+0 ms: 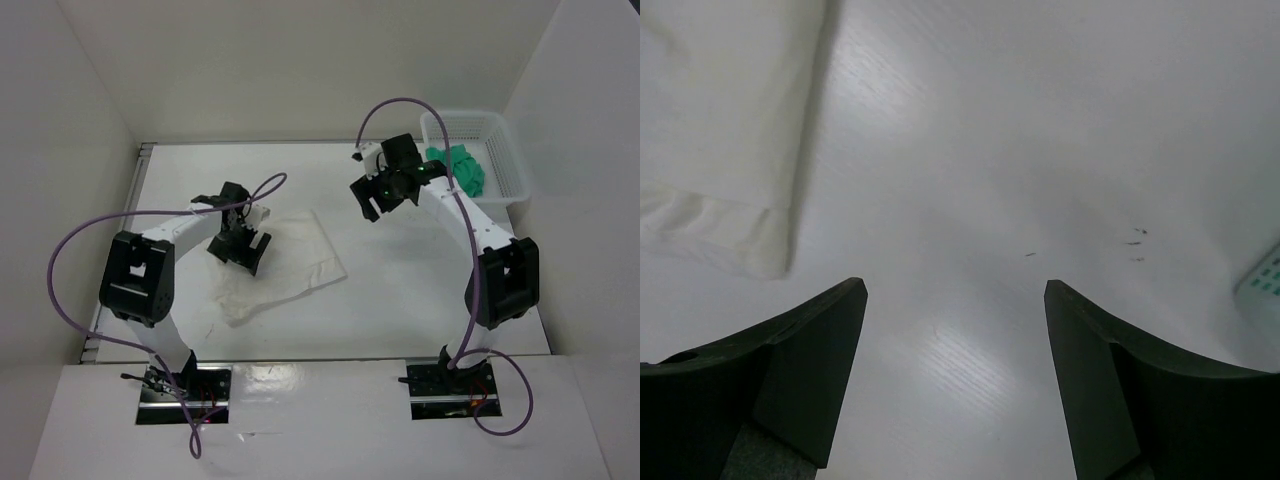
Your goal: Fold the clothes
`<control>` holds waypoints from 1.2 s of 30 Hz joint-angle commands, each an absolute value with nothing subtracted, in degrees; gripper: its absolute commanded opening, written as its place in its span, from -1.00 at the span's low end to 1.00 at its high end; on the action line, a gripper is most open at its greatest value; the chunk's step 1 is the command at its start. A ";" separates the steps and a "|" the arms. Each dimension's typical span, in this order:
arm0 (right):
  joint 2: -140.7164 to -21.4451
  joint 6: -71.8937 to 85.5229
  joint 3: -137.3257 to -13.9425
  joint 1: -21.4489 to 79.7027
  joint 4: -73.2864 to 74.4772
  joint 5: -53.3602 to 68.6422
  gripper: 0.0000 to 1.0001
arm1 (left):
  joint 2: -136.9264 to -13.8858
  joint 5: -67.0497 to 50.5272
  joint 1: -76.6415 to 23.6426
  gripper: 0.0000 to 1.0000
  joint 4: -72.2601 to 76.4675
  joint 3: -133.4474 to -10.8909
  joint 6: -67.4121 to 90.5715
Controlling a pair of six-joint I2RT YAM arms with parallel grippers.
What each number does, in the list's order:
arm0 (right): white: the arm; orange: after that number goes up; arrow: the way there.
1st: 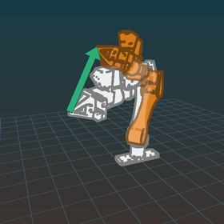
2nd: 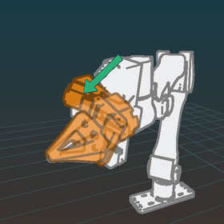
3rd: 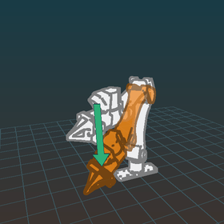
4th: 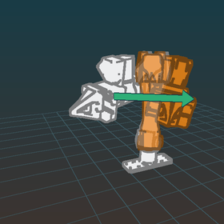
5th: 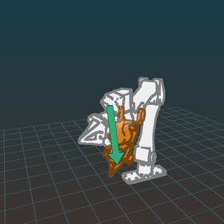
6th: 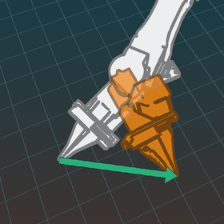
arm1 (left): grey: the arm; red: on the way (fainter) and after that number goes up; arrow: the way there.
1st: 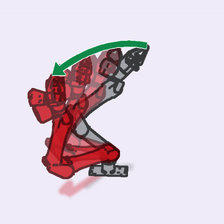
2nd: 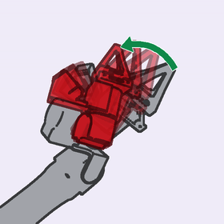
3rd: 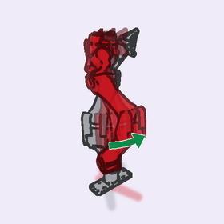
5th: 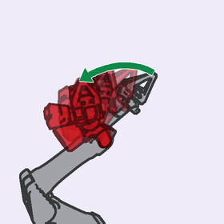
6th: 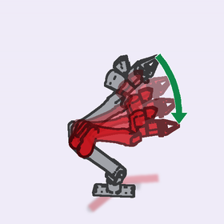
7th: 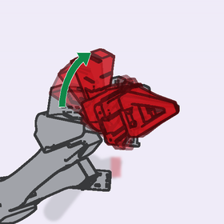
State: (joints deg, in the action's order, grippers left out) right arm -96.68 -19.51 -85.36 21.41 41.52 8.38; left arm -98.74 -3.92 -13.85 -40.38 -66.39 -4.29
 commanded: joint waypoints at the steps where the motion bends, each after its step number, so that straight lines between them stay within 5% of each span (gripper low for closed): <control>1: -94.22 -18.19 -84.02 20.39 38.58 10.55 0.60 | -102.47 -0.88 -14.68 0.98 -40.69 -68.64 -4.22; 36: -92.55 -12.48 -81.83 19.34 31.55 -1.67 0.86 | -127.27 5.10 -17.14 0.98 -42.45 -91.04 0.79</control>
